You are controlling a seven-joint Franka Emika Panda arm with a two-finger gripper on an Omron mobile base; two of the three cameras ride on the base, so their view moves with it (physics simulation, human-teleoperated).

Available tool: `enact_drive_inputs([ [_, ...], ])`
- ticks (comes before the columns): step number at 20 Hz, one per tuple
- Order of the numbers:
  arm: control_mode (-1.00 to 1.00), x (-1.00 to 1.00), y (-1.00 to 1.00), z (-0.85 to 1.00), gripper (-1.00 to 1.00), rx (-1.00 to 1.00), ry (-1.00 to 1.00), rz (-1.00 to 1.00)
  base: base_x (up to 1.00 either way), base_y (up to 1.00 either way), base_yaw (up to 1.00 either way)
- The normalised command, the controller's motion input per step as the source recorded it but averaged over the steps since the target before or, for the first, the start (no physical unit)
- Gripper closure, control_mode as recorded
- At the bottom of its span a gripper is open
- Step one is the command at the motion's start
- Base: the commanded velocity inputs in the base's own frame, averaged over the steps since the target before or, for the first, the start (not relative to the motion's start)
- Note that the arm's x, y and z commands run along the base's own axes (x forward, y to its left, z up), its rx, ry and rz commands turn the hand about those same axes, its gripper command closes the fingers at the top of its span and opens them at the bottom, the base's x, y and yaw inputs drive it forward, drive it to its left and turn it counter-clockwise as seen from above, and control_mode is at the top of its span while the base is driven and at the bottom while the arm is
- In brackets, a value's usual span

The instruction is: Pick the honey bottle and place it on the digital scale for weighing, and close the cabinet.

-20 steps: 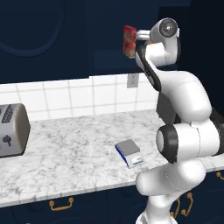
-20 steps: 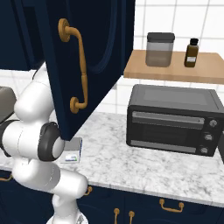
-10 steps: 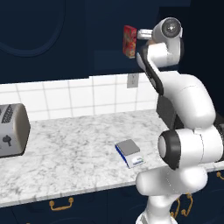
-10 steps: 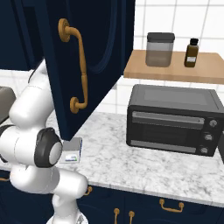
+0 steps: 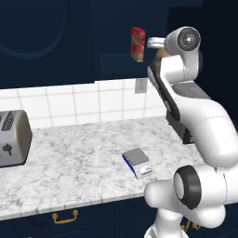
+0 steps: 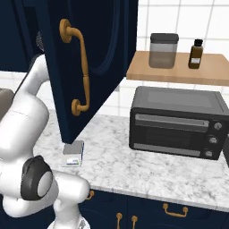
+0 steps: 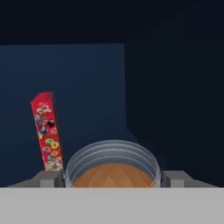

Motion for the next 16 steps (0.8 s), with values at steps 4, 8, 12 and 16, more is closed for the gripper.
enact_drive_inputs([
  [4, -1.0, -0.8, 0.41, 0.0, 1.0, 0.06, 0.0, -0.01, 0.0, 0.0, 0.0],
  [8, -1.0, -1.0, 0.18, -0.06, 1.0, 0.11, 0.13, 0.0, 0.0, 0.0, 0.0],
  [12, -1.0, -1.0, 0.41, -0.61, 1.0, 0.03, 0.17, 0.0, 0.0, 0.0, 0.0],
  [16, -1.0, -0.71, 0.55, -0.98, 1.0, -0.01, 0.08, 0.0, 0.0, 0.0, 0.0],
])
